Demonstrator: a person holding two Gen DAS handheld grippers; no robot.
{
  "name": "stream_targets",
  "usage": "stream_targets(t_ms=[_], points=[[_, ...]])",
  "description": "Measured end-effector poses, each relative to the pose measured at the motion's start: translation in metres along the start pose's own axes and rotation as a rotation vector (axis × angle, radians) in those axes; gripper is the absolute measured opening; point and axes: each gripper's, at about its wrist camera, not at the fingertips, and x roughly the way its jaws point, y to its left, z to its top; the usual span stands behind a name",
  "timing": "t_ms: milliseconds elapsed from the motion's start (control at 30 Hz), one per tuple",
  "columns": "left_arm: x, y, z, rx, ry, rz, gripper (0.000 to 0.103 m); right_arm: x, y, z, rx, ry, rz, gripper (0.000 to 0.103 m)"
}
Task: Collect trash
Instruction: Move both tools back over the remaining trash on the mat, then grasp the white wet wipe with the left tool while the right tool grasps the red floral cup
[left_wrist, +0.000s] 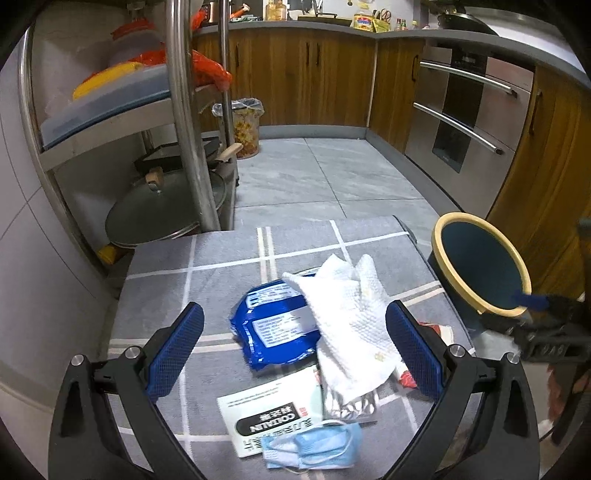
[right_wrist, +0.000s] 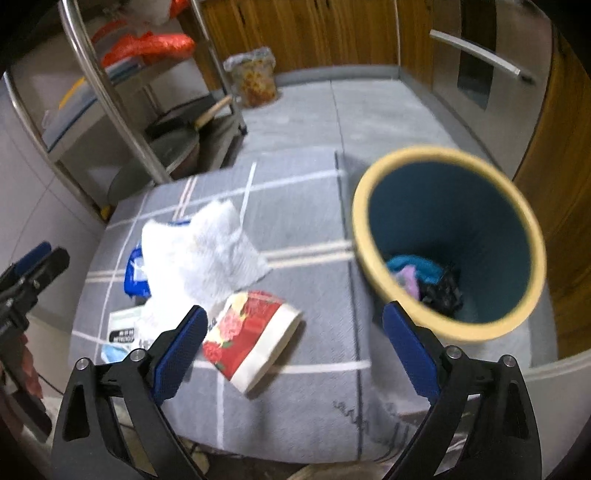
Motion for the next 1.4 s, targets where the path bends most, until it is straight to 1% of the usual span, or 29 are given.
stream_targets(t_ms=[33,67,100,133,233,367,467,633,767,800,867,933,1000,1033,1067,1100,1133,1200,1300,1333,1400], points=[[0.001,-0.002,0.0,0.007,0.0,-0.003,0.097,0.008,0.001,-0.002,-0.004,0.032,0.012,0.091],[0.001,-0.006,0.001,0.025,-0.002,-0.004,0.097,0.013,0.002,-0.003,-0.007,0.053,0.015,0.08],[0.002,-0.01,0.0,0.044,-0.004,-0.002,0.097,0.019,0.003,-0.005,-0.006,0.08,0.017,0.075],[0.003,-0.012,0.001,0.057,-0.006,0.0,0.097,0.023,0.002,-0.005,-0.001,0.098,0.021,0.067],[0.006,-0.017,-0.001,0.083,-0.002,0.006,0.097,0.037,0.0,-0.01,0.029,0.161,0.052,0.055],[0.014,-0.02,-0.005,0.102,0.021,0.023,0.097,0.046,0.006,-0.013,0.023,0.187,0.065,0.046],[0.02,-0.02,-0.004,0.115,0.024,0.037,0.097,0.053,0.01,-0.014,0.031,0.211,0.083,0.041],[0.032,-0.012,-0.002,0.093,0.043,0.046,0.097,0.067,0.009,-0.015,0.093,0.256,0.144,0.038],[0.046,-0.007,-0.001,0.072,0.062,0.043,0.097,0.071,0.005,-0.013,0.137,0.266,0.181,0.027],[0.051,-0.007,-0.001,0.063,0.071,0.034,0.097,0.071,0.004,-0.013,0.146,0.268,0.19,0.026],[0.06,-0.008,-0.002,0.05,0.085,0.016,0.097,0.071,0.003,-0.011,0.156,0.263,0.208,0.019],[0.071,-0.009,-0.002,0.041,0.103,0.0,0.097,0.068,0.001,-0.008,0.166,0.253,0.225,0.014],[0.081,-0.011,-0.003,0.025,0.121,-0.014,0.093,0.064,0.002,-0.004,0.16,0.244,0.237,0.01],[0.088,-0.011,-0.004,0.005,0.136,-0.039,0.091,0.061,0.003,-0.002,0.155,0.237,0.245,0.007],[0.092,-0.011,-0.005,-0.009,0.148,-0.058,0.084,0.057,0.001,0.001,0.15,0.228,0.255,0.004],[0.097,-0.013,-0.006,-0.024,0.16,-0.084,0.08,0.052,0.002,0.004,0.144,0.217,0.259,0.004],[0.099,-0.014,-0.006,-0.03,0.165,-0.098,0.079,0.05,0.003,0.006,0.132,0.213,0.255,0.004],[0.105,-0.017,-0.008,-0.038,0.174,-0.132,0.069,0.046,0.009,0.01,0.091,0.212,0.246,0.004],[0.114,-0.021,-0.011,-0.029,0.2,-0.133,0.058,0.04,0.018,0.014,0.035,0.206,0.246,0.004],[0.117,-0.022,-0.012,-0.033,0.206,-0.134,0.056,0.039,0.02,0.015,0.025,0.204,0.245,0.004],[0.12,-0.023,-0.013,-0.036,0.214,-0.14,0.047,0.036,0.023,0.016,0.002,0.198,0.23,0.004]])
